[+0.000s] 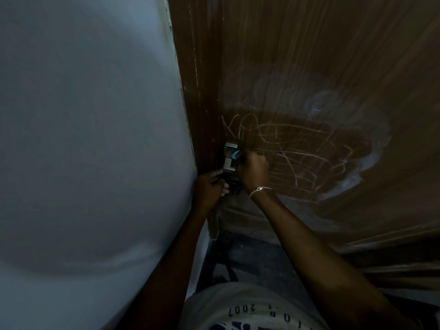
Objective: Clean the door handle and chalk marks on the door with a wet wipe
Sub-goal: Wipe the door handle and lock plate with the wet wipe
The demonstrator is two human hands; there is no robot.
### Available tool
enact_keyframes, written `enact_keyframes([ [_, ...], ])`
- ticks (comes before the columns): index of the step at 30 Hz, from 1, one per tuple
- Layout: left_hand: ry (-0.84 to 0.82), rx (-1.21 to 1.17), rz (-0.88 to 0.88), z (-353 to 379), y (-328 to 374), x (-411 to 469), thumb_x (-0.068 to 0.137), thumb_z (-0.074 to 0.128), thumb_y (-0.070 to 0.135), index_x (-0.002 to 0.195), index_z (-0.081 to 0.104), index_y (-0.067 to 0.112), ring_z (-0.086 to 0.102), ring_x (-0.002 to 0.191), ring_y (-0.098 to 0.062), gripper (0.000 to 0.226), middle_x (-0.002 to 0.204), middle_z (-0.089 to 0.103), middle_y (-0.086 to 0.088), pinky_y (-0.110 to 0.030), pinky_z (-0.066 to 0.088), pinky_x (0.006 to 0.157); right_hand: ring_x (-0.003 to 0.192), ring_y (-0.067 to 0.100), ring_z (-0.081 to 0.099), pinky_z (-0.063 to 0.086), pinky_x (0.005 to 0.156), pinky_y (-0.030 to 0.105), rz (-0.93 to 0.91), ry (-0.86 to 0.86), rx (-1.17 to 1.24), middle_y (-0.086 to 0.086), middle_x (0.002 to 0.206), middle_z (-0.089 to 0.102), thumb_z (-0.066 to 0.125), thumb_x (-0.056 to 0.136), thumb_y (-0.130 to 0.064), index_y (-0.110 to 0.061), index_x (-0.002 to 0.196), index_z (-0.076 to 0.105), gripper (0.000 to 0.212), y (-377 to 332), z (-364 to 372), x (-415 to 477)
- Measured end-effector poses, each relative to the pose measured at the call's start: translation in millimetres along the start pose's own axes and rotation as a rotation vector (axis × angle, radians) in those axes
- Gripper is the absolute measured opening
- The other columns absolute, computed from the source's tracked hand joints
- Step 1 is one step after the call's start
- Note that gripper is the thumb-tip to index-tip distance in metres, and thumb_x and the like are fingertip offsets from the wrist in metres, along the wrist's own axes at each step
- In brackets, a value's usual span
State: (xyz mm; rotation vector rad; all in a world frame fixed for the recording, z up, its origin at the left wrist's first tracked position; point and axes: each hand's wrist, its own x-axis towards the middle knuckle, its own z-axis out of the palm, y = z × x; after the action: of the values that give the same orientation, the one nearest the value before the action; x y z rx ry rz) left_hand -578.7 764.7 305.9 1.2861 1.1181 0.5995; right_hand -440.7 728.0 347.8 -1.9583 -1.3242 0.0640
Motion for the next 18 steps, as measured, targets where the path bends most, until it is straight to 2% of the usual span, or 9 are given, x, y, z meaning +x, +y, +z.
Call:
enact_keyframes([
  [2, -0.002, 0.002, -0.003, 0, 0, 0, 0.097, 0.051, -0.002, 0.137, 0.054, 0.009, 0.067, 0.069, -0.017, 0.042, 0.081, 0.069, -0.003, -0.022, 0.053, 0.061, 0.071, 0.014, 0.067, 0.032, 0.059, 0.002, -0.048, 0.04, 0.031, 0.005, 0.084, 0.071, 0.062, 0.088, -0.002, -0.01, 0.104, 0.066, 0.017, 0, 0, -5],
  [5, -0.002, 0.003, -0.009, 0, 1, -1, 0.096, 0.052, -0.002, 0.137, 0.053, 0.008, 0.067, 0.067, -0.015, 0.042, 0.079, 0.068, -0.002, -0.022, 0.052, 0.061, 0.074, 0.02, 0.068, 0.037, 0.058, 0.018, 0.03, 0.003, 0.01, 0.007, 0.085, 0.071, 0.063, 0.086, -0.002, -0.01, 0.101, 0.066, 0.017, 3, 2, -6],
  [7, 0.002, 0.001, 0.002, 0, 2, -2, 0.097, 0.052, -0.002, 0.137, 0.054, 0.007, 0.066, 0.067, -0.015, 0.041, 0.079, 0.068, -0.003, -0.021, 0.053, 0.061, 0.079, 0.024, 0.069, 0.039, 0.061, 0.022, 0.101, -0.043, -0.004, 0.01, 0.088, 0.072, 0.063, 0.085, -0.002, -0.009, 0.099, 0.068, 0.017, 3, 3, -2],
  [9, 0.013, -0.005, 0.016, 1, 1, -3, 0.097, 0.051, -0.001, 0.136, 0.055, 0.008, 0.067, 0.067, -0.017, 0.04, 0.08, 0.068, -0.004, -0.023, 0.054, 0.062, 0.075, 0.024, 0.069, 0.047, 0.059, 0.027, 0.092, -0.015, 0.028, 0.01, 0.086, 0.072, 0.061, 0.087, -0.004, -0.009, 0.098, 0.068, 0.015, 1, 1, 1],
  [11, 0.016, -0.003, 0.017, 1, 0, -3, 0.098, 0.051, 0.0, 0.135, 0.055, 0.009, 0.068, 0.069, -0.019, 0.039, 0.081, 0.069, -0.005, -0.025, 0.054, 0.064, 0.07, 0.017, 0.067, 0.053, 0.059, 0.029, 0.017, 0.056, 0.077, 0.006, 0.084, 0.071, 0.059, 0.091, -0.005, -0.011, 0.1, 0.066, 0.013, -2, 0, 1],
  [13, 0.019, -0.001, 0.011, 0, -1, -3, 0.098, 0.051, 0.002, 0.135, 0.056, 0.01, 0.068, 0.071, -0.02, 0.038, 0.082, 0.07, -0.005, -0.026, 0.055, 0.066, 0.066, 0.015, 0.064, 0.05, 0.056, 0.026, -0.013, 0.074, 0.076, 0.004, 0.081, 0.068, 0.058, 0.091, -0.004, -0.01, 0.098, 0.063, 0.011, -2, 0, -1],
  [15, 0.025, 0.003, 0.01, 0, 0, -3, 0.099, 0.05, 0.002, 0.135, 0.056, 0.01, 0.069, 0.071, -0.019, 0.038, 0.082, 0.07, -0.005, -0.025, 0.056, 0.066, 0.068, 0.02, 0.066, 0.048, 0.056, 0.028, 0.024, 0.032, 0.044, 0.006, 0.08, 0.068, 0.058, 0.087, -0.002, -0.01, 0.095, 0.063, 0.013, 1, 3, 0],
  [18, 0.01, 0.007, 0.014, 0, 1, -3, 0.099, 0.05, 0.001, 0.136, 0.055, 0.01, 0.068, 0.07, -0.018, 0.038, 0.082, 0.069, -0.005, -0.025, 0.055, 0.065, 0.075, 0.026, 0.069, 0.055, 0.062, 0.034, 0.116, -0.017, 0.028, 0.01, 0.085, 0.071, 0.06, 0.084, -0.001, -0.011, 0.095, 0.066, 0.016, 2, 3, 4],
])
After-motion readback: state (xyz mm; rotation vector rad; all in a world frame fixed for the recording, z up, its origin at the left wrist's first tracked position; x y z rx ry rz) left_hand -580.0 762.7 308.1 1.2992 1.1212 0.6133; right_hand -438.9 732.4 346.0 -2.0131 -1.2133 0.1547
